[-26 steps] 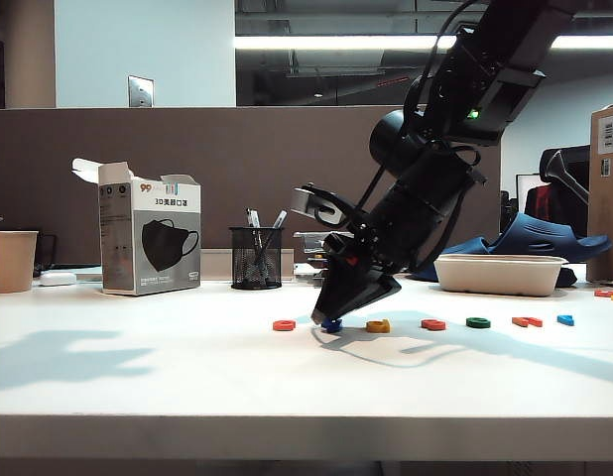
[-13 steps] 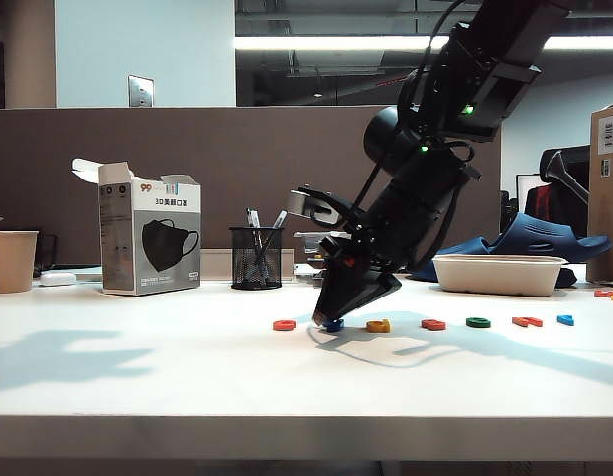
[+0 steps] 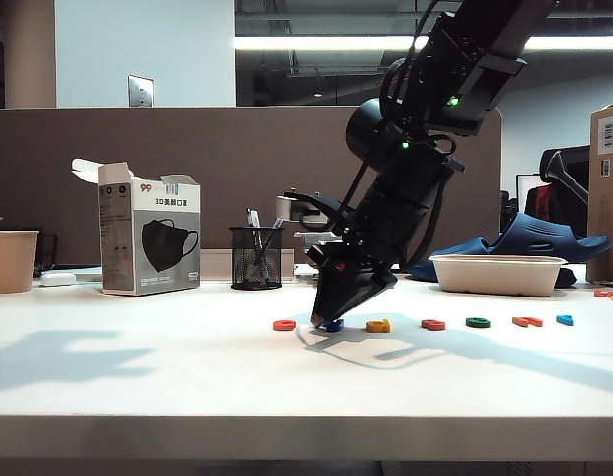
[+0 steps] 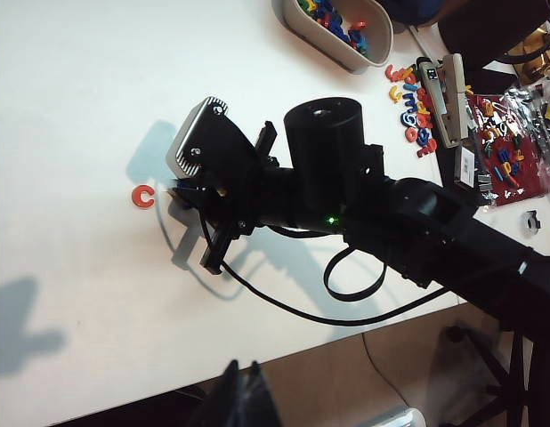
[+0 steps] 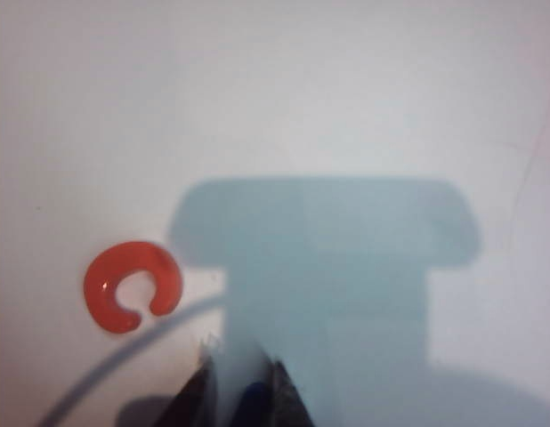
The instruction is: Select the appropriate letters from the row of letter magnets placed on the table to arrange into the word "yes".
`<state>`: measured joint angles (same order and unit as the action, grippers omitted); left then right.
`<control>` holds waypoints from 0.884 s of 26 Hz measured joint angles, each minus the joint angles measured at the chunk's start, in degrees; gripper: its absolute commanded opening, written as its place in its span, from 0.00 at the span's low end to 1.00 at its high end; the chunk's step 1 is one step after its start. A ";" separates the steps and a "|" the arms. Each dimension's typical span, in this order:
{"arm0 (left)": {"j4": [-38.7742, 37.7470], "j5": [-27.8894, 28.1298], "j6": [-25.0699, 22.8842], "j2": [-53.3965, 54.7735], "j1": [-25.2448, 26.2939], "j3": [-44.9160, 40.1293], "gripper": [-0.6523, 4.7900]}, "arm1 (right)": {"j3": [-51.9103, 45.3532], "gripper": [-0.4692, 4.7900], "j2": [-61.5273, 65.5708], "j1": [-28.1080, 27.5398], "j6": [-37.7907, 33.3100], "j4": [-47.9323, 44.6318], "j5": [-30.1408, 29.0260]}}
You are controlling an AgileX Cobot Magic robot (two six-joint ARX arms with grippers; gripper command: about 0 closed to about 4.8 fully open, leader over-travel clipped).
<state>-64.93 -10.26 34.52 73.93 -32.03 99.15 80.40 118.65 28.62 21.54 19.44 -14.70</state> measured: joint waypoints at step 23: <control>0.00 0.00 0.00 0.00 0.00 0.00 0.11 | 0.24 0.09 -0.13 0.04 -0.02 1.36 0.52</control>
<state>-64.93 -10.26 34.52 73.93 -32.03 99.15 80.64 118.52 28.67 21.52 20.80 -14.17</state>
